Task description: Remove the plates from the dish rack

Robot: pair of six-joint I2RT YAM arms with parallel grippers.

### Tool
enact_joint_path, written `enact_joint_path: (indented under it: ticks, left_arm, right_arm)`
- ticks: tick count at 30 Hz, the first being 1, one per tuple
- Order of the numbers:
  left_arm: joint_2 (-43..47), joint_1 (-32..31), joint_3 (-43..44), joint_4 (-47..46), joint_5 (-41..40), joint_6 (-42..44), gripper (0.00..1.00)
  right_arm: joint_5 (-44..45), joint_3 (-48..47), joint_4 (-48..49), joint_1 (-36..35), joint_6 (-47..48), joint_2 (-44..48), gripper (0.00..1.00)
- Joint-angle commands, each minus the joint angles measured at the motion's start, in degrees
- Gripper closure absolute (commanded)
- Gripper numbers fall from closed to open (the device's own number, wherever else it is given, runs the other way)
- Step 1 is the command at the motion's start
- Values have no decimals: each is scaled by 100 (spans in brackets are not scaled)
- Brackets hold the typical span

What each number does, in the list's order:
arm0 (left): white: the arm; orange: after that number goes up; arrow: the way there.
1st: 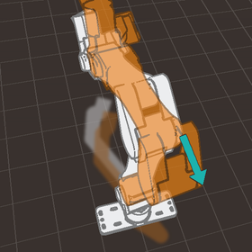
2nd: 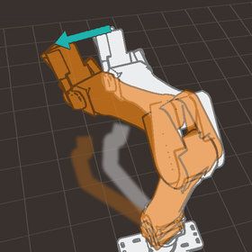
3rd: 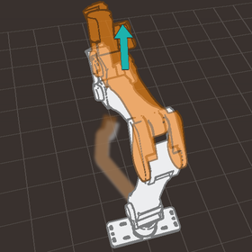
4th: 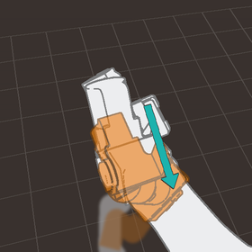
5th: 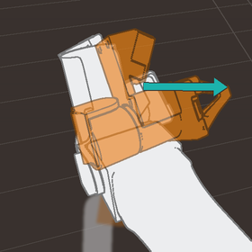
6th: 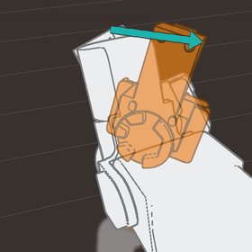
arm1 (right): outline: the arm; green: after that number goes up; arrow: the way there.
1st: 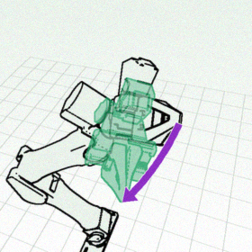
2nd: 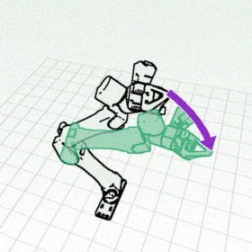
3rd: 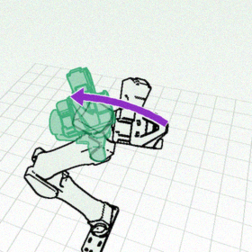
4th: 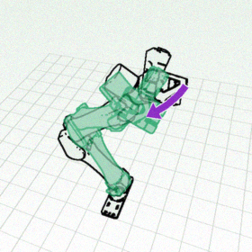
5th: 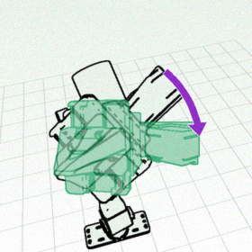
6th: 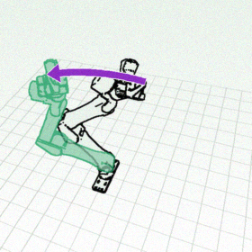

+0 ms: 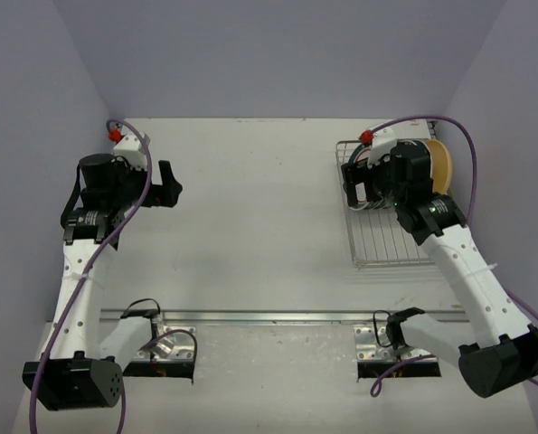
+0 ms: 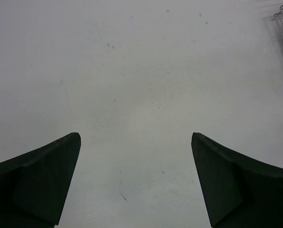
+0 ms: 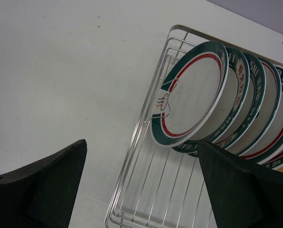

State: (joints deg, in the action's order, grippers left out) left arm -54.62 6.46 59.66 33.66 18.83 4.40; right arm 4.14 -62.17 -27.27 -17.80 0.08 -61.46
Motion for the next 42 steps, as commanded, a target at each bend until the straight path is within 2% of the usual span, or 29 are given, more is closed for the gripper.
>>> enact_joint_path:
  ticks: [1,6,10,16,21,25,42]
  left_arm:
    - [214,40,-24,-307,-46,96,0]
    - [222,31,-15,-334,-10,70,0]
    - [91,31,112,-343,-14,78,0]
    - [49,31,239,-417,-272,-23,0]
    - [-49,31,248,-435,-559,-188,0]
    - [-24,31,239,-457,-624,-237,0]
    - [-67,31,133,-520,-838,-353,0]
  right_arm:
    - [262,-155,64,14,36,-103,1]
    - [706,-372,-29,22,55,-365,1]
    - [959,-968,-441,82,89,-1004,16]
    - [620,-1736,-809,424,41,-1702,24]
    - [55,-2852,-1365,896,-299,-2740,33]
    - [-1,-3285,-1543,1041,-368,-3146,37]
    - [441,-3672,-1441,1200,-385,-4229,49]
